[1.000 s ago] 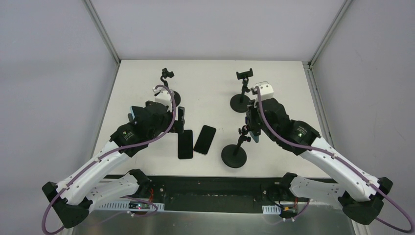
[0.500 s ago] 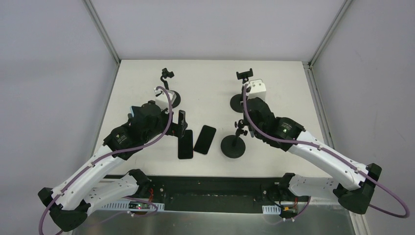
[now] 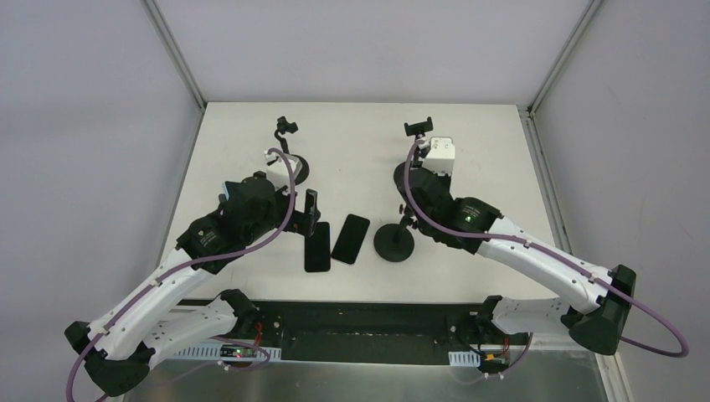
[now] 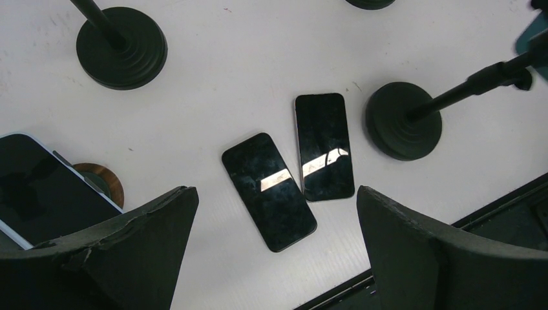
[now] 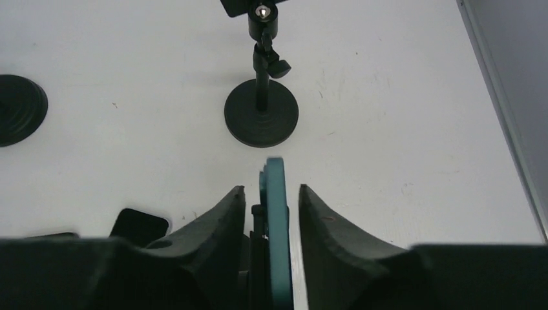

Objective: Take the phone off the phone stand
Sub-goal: Place the phone stand with the phone at the center of the board.

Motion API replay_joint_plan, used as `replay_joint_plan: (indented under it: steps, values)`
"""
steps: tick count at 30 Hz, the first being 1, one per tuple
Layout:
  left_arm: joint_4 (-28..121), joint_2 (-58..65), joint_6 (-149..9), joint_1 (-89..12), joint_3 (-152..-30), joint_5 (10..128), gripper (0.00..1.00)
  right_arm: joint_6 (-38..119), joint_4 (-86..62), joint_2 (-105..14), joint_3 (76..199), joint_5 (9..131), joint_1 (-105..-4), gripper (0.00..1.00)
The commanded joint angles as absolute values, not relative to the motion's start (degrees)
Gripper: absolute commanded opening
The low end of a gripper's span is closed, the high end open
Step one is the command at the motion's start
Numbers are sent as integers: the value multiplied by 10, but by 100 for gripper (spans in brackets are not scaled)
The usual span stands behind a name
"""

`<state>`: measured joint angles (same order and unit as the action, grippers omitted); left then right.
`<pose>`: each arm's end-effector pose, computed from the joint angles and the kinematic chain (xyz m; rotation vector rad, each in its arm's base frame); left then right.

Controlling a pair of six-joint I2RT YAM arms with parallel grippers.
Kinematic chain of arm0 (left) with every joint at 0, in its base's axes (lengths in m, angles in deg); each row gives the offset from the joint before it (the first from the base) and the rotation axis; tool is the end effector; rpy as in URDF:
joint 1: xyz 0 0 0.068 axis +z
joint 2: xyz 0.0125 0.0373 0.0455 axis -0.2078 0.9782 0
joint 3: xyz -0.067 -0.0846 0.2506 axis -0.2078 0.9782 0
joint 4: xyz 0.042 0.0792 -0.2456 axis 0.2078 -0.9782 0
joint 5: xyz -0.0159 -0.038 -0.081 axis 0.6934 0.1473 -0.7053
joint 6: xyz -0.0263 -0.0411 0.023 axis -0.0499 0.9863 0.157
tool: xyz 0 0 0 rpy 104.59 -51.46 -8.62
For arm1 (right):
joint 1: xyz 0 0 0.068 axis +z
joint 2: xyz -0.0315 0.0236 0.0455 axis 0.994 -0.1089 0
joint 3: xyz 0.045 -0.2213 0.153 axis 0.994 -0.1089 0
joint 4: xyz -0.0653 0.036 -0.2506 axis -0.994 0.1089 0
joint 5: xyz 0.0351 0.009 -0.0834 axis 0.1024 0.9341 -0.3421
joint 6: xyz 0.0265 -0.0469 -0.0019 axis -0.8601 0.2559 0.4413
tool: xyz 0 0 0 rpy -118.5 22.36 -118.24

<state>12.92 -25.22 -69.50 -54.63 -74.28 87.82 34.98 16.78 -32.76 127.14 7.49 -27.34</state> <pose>0.1305 -0.1114 0.3605 0.3947 1.9429 -0.4502 0.1623 0.1919 0.3556 -0.2024 1.8817 -0.2069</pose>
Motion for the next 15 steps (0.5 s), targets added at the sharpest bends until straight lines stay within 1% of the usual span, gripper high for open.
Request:
replay_joint_plan:
  steps: [1, 2, 6, 11, 13, 15]
  values:
    - [128, -251, -709, -541, -750, 866, 99, 312, 136, -308, 1303, 53, -270, 51]
    - [128, -250, -709, -541, -750, 867, 99, 314, 138, -307, 1304, 57, -271, 54]
    - [128, -245, -708, -541, -749, 863, 99, 316, 140, -303, 1306, 75, -271, 61]
    - [128, -244, -705, -541, -749, 858, 99, 323, 136, -286, 1313, 111, -270, 66]
    - [128, -241, -704, -541, -753, 858, 99, 340, 128, -276, 1315, 145, -271, 69]
    - [129, -235, -709, -540, -759, 853, 99, 354, 126, -265, 1321, 187, -272, 71]
